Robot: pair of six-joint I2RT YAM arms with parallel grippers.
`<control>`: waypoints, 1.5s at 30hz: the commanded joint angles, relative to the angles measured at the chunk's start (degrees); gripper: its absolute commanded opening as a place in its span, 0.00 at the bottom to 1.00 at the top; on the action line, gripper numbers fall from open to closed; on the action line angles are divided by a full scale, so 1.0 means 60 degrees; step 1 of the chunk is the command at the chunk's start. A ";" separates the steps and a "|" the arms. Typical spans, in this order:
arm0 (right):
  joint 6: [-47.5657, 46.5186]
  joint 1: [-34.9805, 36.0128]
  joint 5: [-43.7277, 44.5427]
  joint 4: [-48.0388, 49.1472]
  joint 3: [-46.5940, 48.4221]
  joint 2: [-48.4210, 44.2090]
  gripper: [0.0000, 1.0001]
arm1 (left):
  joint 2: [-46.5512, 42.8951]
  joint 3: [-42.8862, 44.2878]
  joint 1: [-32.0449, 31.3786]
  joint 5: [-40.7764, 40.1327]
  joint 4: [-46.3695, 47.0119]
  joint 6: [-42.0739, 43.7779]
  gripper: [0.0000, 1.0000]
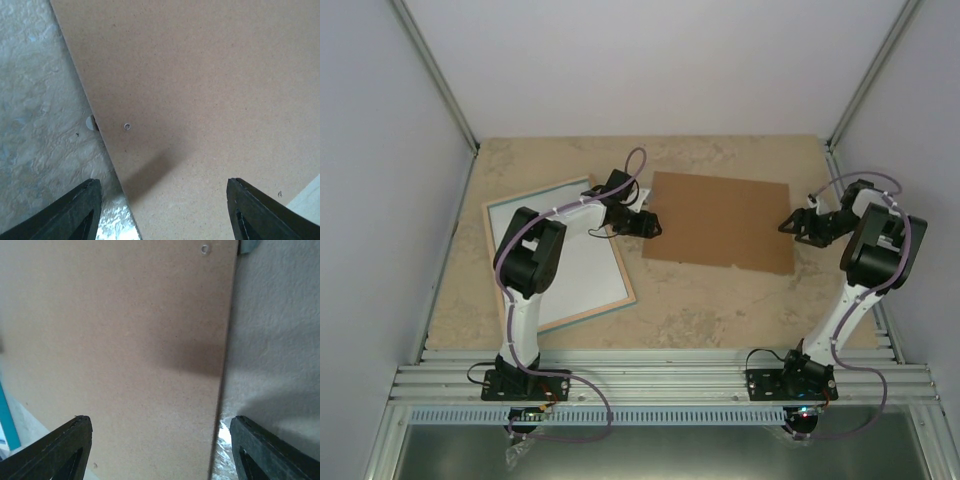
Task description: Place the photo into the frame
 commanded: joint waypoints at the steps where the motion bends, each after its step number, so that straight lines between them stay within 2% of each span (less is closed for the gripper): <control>1: 0.0113 0.0043 -0.0136 -0.0098 -0.0114 0.0668 0.76 | 0.0480 -0.0223 0.0009 0.0172 -0.0038 -0.0379 0.71; 8: 0.0000 0.0197 -0.0525 -0.0032 -0.0106 0.1311 0.70 | 0.0934 0.0092 -0.0018 0.1865 0.0312 -0.0714 0.67; 11: -0.0057 0.0336 -0.0642 0.0028 -0.0217 0.1370 0.68 | 0.0370 -0.0088 -0.0018 0.2772 0.0989 -0.0753 0.65; 15: -0.0072 0.0524 -0.0834 0.0139 -0.0259 0.1398 0.65 | -0.0879 -0.0487 -0.0028 0.3306 0.1844 -0.0602 0.64; 20: -0.0166 0.0888 -0.1319 0.0124 -0.0133 0.1502 0.65 | -0.2419 -0.1152 -0.0007 0.3229 0.1776 0.0285 0.64; 23: -0.0243 0.1241 -0.1725 0.0125 -0.0142 0.1446 0.65 | -0.3051 -0.1655 0.0059 0.2960 0.1219 0.0653 0.64; 26: -0.0338 0.1696 -0.1950 0.0109 -0.0075 0.1429 0.65 | -0.3447 -0.2424 0.0667 0.2722 0.0874 0.0624 0.63; 31: -0.0254 0.2389 -0.2109 0.0240 -0.0072 0.1568 0.65 | -0.3644 -0.3327 0.2028 0.2539 0.0208 0.1022 0.63; 33: -0.0261 0.2513 -0.2032 0.0233 -0.0049 0.1663 0.66 | -0.3872 -0.3481 0.2324 0.2479 -0.0036 0.1161 0.66; 38: 0.0043 0.2420 -0.0852 0.0563 -0.0070 0.1595 0.66 | -0.4184 -0.3959 0.2812 0.1309 -0.0456 0.0921 0.70; 42: 0.0156 0.2301 -0.0628 0.0574 -0.0133 0.1572 0.66 | -0.4211 -0.4471 0.3498 0.1305 -0.0203 0.0285 0.69; 45: 0.0116 0.2299 -0.0692 0.0601 -0.0241 0.1507 0.66 | -0.4093 -0.4518 0.3596 0.1724 -0.0304 0.0376 0.67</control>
